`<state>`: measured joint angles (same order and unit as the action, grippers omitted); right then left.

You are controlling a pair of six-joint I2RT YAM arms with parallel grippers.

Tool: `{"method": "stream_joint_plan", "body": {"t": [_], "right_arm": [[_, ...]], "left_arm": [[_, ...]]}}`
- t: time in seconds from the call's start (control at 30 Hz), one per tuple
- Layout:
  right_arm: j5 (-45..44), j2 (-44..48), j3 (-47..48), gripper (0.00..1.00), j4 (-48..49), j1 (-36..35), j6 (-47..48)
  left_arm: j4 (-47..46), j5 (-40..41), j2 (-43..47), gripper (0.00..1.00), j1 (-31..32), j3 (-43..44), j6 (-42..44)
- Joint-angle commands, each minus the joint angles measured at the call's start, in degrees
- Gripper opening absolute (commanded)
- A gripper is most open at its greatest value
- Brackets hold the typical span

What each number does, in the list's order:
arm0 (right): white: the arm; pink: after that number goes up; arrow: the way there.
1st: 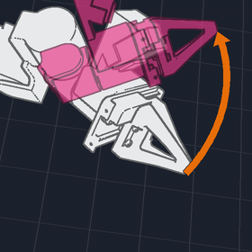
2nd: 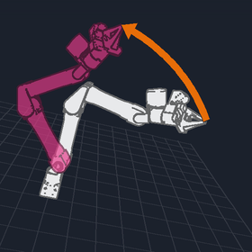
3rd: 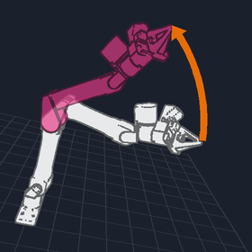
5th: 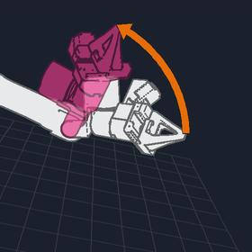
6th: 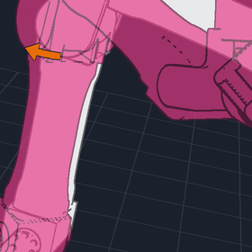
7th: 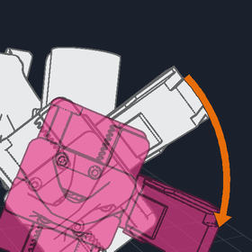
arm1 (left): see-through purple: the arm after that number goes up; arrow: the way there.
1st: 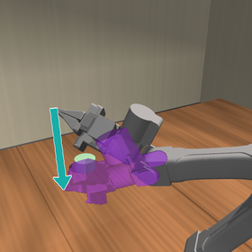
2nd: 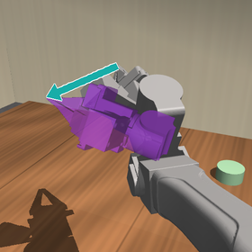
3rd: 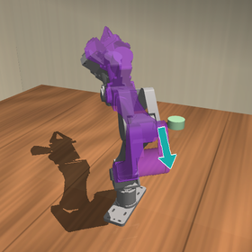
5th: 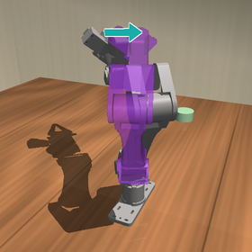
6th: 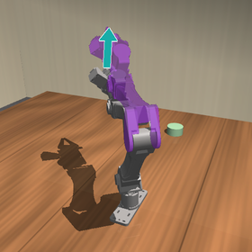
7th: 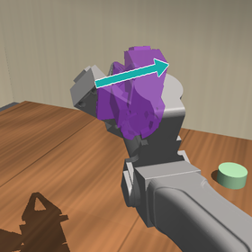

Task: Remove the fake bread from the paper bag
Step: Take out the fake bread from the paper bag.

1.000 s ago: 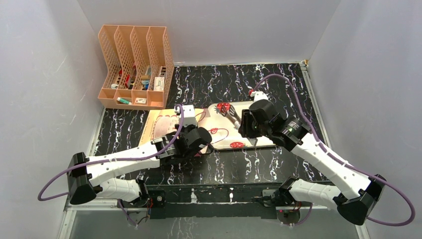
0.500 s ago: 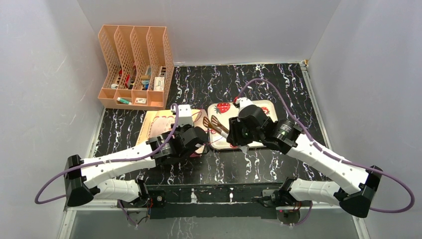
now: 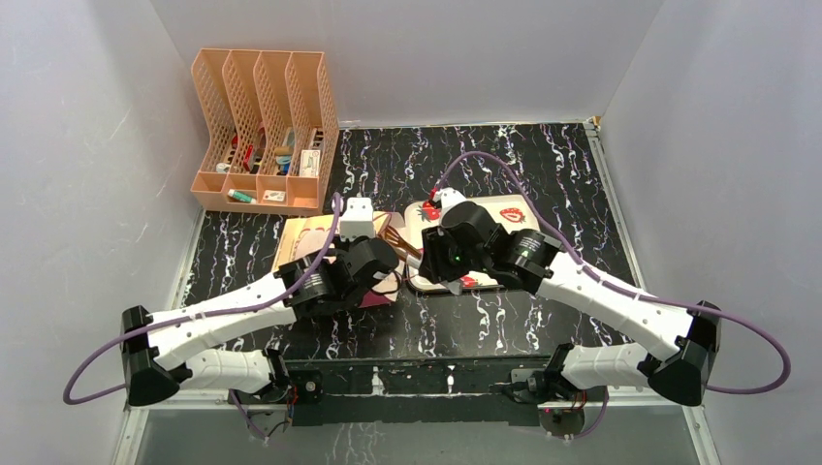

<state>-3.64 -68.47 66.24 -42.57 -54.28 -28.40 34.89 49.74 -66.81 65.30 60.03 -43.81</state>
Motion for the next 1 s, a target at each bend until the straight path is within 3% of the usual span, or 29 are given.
{"method": "stream_joint_plan", "body": {"t": [0.0,0.6,0.97], "right_arm": [[-0.4,-0.7,3.6,0.24,7.1,-0.2,2.1],[-0.3,-1.7,5.6,0.37,4.6,-0.2,6.9],[2.4,-1.5,3.5,0.45,6.7,-0.2,10.6]], "left_arm": [[1.1,-2.0,3.3,0.00,-0.5,3.6,2.6],[8.1,-8.1,8.6,0.00,-0.8,2.4,2.0],[6.6,-10.2,9.7,0.00,-0.8,1.4,3.5]]}}
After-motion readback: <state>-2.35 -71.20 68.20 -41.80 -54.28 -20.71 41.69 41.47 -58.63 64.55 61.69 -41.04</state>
